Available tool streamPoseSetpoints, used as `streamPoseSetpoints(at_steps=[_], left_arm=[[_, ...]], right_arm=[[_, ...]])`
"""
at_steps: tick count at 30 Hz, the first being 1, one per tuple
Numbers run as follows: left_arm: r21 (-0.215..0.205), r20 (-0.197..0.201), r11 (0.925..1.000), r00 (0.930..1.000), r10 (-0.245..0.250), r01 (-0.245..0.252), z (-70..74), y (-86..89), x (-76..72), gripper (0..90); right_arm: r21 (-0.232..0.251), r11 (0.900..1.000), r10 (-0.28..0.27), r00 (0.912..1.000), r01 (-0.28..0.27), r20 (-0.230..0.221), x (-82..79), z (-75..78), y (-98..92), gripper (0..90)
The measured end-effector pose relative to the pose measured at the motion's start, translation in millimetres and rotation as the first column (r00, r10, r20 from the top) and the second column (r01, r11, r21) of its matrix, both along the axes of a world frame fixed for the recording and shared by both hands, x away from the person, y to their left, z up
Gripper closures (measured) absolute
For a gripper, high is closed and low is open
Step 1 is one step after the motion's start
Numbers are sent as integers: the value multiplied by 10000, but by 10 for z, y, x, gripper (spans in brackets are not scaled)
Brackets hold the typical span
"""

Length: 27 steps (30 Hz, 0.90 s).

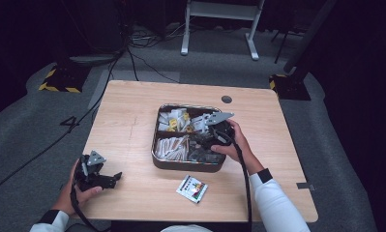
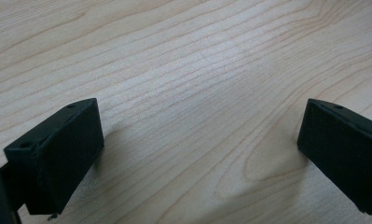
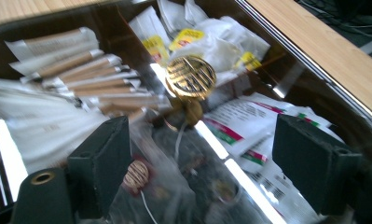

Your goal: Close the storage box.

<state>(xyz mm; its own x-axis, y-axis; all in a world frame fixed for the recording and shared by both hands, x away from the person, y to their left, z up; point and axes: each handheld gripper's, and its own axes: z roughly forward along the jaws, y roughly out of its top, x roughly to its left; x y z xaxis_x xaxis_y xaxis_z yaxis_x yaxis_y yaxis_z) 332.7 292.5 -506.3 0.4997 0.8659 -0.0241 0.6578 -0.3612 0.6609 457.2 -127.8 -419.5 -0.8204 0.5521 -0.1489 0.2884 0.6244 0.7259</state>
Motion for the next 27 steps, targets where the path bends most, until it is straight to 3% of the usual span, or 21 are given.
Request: streamPoseSetpoints(at_steps=[27], left_arm=[[-9,-1,10000,10000,5,-5,0,0,-3,5]], right_arm=[[-257,9997,66,9997,-60,217,-178,52,-278,207]])
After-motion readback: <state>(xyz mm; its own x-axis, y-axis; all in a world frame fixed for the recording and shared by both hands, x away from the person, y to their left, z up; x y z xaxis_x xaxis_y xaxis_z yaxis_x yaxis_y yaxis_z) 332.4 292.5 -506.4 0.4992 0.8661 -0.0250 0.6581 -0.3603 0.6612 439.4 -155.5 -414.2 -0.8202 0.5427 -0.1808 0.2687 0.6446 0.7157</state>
